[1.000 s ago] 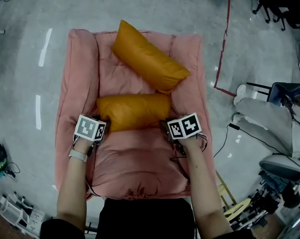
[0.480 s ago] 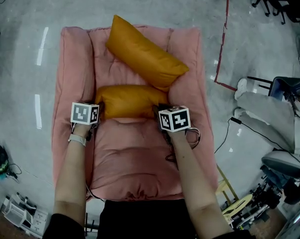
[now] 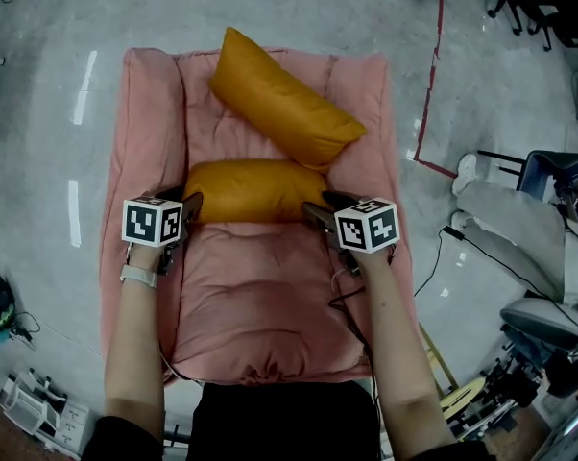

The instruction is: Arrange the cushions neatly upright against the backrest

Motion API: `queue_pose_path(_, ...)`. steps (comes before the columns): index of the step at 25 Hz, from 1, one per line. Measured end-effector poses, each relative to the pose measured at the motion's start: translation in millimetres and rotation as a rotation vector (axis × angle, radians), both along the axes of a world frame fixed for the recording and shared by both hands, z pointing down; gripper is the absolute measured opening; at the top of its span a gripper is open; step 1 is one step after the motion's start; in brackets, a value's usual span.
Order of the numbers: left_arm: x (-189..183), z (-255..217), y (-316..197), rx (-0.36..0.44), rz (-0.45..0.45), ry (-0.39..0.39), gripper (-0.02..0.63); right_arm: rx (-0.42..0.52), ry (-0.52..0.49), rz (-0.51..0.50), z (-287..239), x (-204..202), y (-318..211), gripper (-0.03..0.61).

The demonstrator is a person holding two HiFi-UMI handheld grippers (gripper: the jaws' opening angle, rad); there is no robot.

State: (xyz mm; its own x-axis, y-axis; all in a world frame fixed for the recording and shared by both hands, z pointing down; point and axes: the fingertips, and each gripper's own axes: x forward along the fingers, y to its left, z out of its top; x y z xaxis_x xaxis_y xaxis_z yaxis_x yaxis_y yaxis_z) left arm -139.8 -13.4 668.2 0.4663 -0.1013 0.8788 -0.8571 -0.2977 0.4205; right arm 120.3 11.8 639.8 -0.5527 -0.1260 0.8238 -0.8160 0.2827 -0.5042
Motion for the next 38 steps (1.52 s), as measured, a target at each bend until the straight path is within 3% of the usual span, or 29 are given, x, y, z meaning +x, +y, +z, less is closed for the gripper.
queue_pose_path(3, 2.2, -29.0, 3.1, 0.056, 0.089, -0.037, 0.235, 0.014, 0.036, -0.078, -15.1, 7.1, 4.1, 0.245)
queue_pose_path(5, 7.5, -34.7, 16.9, 0.060, 0.216, -0.072, 0.235, -0.001, 0.120, -0.203, -10.7, 10.4, 18.0, 0.245)
queue_pose_path(7, 6.7, -24.1, 31.5, 0.058, 0.334, -0.155, 0.231, 0.000, 0.223, -0.302, 2.0, 14.0, 28.2, 0.244)
queue_pose_path(9, -1.9, -6.0, 35.8, 0.078, 0.375, -0.276, 0.114, 0.027, 0.309, -0.332, 13.7, 17.3, 27.8, 0.188)
queue_pose_path(10, -5.6, 0.6, 34.3, 0.089, 0.368, -0.320, 0.110, 0.042, 0.334, -0.333, 18.0, 16.8, 25.6, 0.155)
queue_pose_path(12, -10.6, 8.9, 29.3, 0.088, 0.323, -0.361, 0.098, 0.065, 0.351, -0.333, 25.8, 11.7, 20.9, 0.152)
queue_pose_path(16, -11.5, 18.8, 24.5, 0.066, 0.250, -0.353, 0.098, 0.070, 0.337, -0.326, 32.5, 9.3, 17.7, 0.152)
queue_pose_path(19, -9.9, 4.0, 18.6, 0.137, 0.226, -0.349, 0.111, 0.071, 0.307, -0.332, 20.7, 12.6, 16.6, 0.158)
queue_pose_path(23, -7.1, -29.3, 17.8, 0.233, 0.143, -0.348, 0.118, 0.110, 0.248, -0.326, -6.2, 25.4, 9.8, 0.239)
queue_pose_path(28, 11.9, -82.8, 33.3, 0.311, -0.002, -0.268, 0.118, 0.250, 0.292, -0.313, -44.2, 60.6, -35.9, 0.241)
queue_pose_path(34, 38.0, -138.3, 57.0, 0.380, -0.176, -0.152, 0.117, 0.341, 0.284, -0.246, -73.3, 81.3, -119.4, 0.292)
queue_pose_path(38, 49.5, -157.2, 72.8, 0.419, -0.272, -0.130, 0.110, 0.354, 0.300, -0.314, -65.5, 69.9, -166.8, 0.339)
